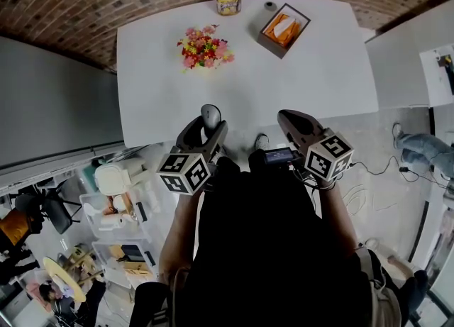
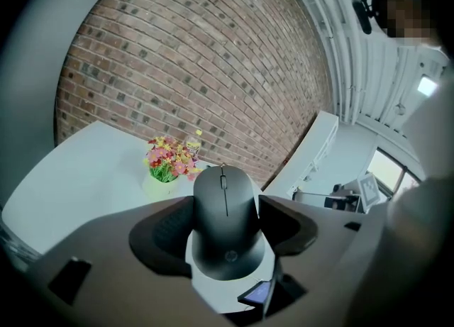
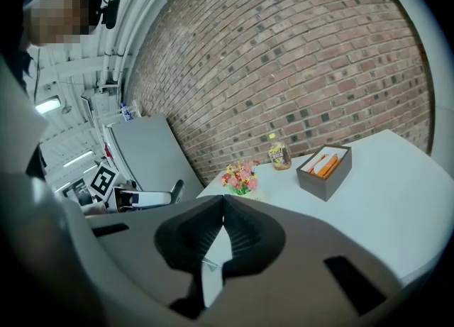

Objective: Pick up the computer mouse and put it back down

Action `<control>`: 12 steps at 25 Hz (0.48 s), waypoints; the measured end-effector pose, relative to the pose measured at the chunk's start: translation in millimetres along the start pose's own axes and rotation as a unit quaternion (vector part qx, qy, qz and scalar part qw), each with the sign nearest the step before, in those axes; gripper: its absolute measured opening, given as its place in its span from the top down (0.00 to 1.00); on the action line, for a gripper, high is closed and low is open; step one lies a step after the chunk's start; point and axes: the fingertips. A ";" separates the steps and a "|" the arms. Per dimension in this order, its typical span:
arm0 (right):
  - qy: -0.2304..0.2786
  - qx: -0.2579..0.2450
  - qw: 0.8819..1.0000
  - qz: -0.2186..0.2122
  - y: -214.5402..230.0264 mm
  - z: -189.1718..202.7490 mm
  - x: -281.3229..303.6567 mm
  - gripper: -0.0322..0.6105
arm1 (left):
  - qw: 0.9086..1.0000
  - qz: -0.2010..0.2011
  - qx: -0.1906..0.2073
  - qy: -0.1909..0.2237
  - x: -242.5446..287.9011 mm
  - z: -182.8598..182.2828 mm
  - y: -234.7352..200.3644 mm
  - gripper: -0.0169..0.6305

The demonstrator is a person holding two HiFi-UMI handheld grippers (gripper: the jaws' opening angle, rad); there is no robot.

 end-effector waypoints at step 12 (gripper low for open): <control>-0.010 0.005 1.000 0.012 3.0 9.9 -7.5 0.92 | 0.997 -0.042 0.042 -0.053 3.1 24.1 -29.2 0.51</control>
Point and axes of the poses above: the fingertips, and each gripper's own axes: x forward along the fingers, y to its right, z out of its underside, and after that the axes turned 10 degrees about y, right-handed
